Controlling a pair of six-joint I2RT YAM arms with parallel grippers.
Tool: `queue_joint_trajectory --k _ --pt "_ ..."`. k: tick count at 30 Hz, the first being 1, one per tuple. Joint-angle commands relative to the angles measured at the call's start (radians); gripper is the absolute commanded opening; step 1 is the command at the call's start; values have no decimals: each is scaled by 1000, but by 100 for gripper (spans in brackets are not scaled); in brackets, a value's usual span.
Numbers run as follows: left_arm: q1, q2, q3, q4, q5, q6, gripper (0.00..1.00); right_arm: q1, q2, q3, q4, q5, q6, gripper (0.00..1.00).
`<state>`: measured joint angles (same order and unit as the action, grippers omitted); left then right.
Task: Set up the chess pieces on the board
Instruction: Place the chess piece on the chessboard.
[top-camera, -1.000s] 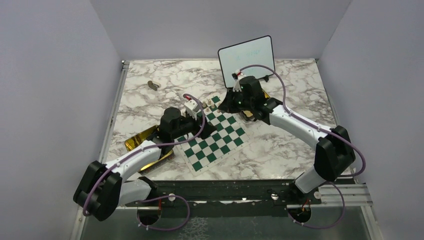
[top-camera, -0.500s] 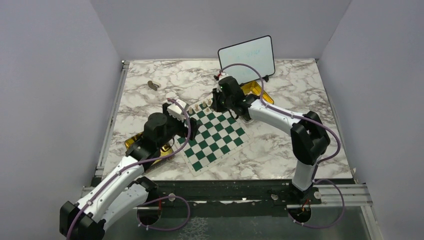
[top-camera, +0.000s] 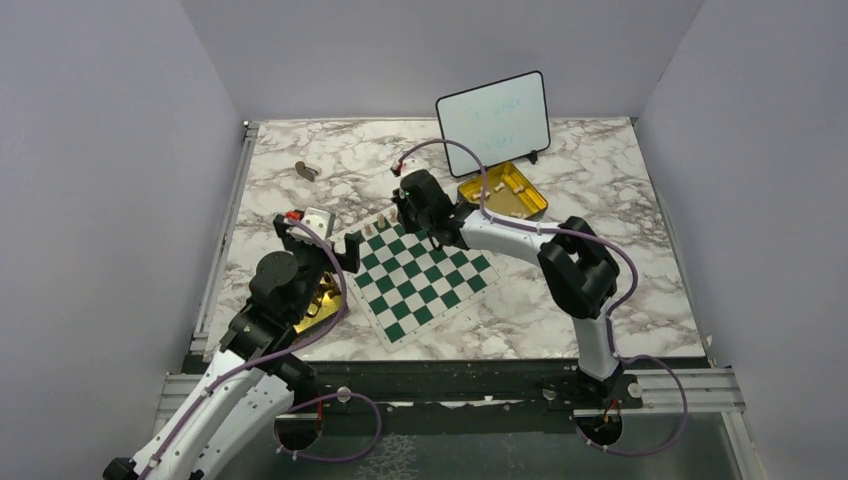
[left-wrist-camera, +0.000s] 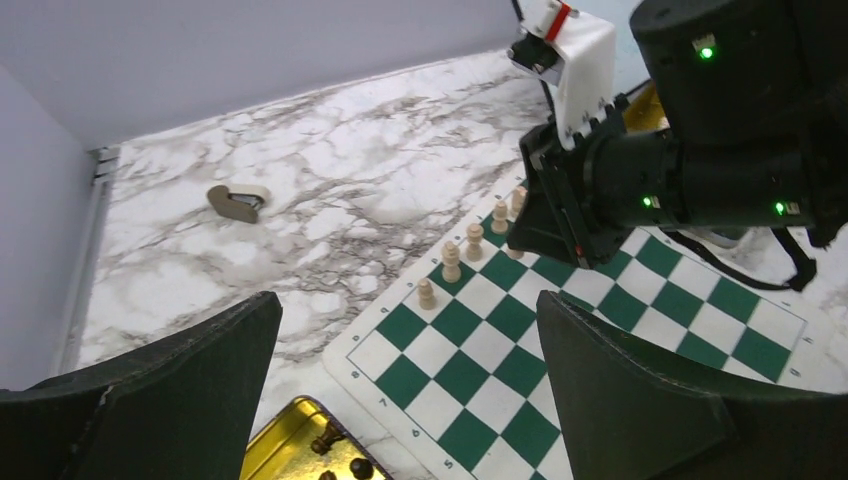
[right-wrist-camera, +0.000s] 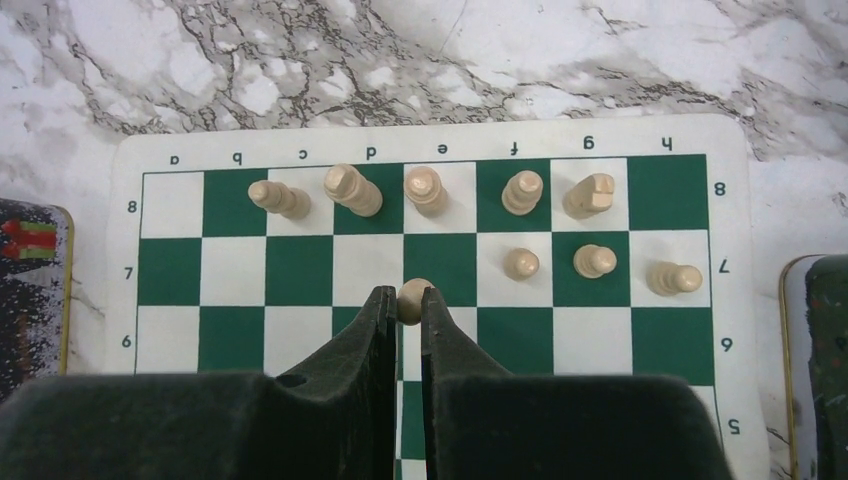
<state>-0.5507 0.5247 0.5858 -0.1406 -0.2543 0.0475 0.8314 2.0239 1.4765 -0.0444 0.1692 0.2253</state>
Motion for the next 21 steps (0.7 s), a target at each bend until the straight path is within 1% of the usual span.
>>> queue_joint_trajectory --k 1,5,7,12,21 --pt "3 -36 -16 -9 -144 29 99 20 42 19 109 81 -57 11" --pt "3 -56 -20 -6 -155 33 99 38 63 6 159 105 -105 12" --pt "3 -63 -24 -2 -156 37 99 40 78 14 157 114 -109 12" --pt "3 -66 -24 -5 -152 40 99 40 99 32 131 142 -88 12" --pt "3 -64 -23 -7 -146 42 99 40 127 50 97 132 -44 12"
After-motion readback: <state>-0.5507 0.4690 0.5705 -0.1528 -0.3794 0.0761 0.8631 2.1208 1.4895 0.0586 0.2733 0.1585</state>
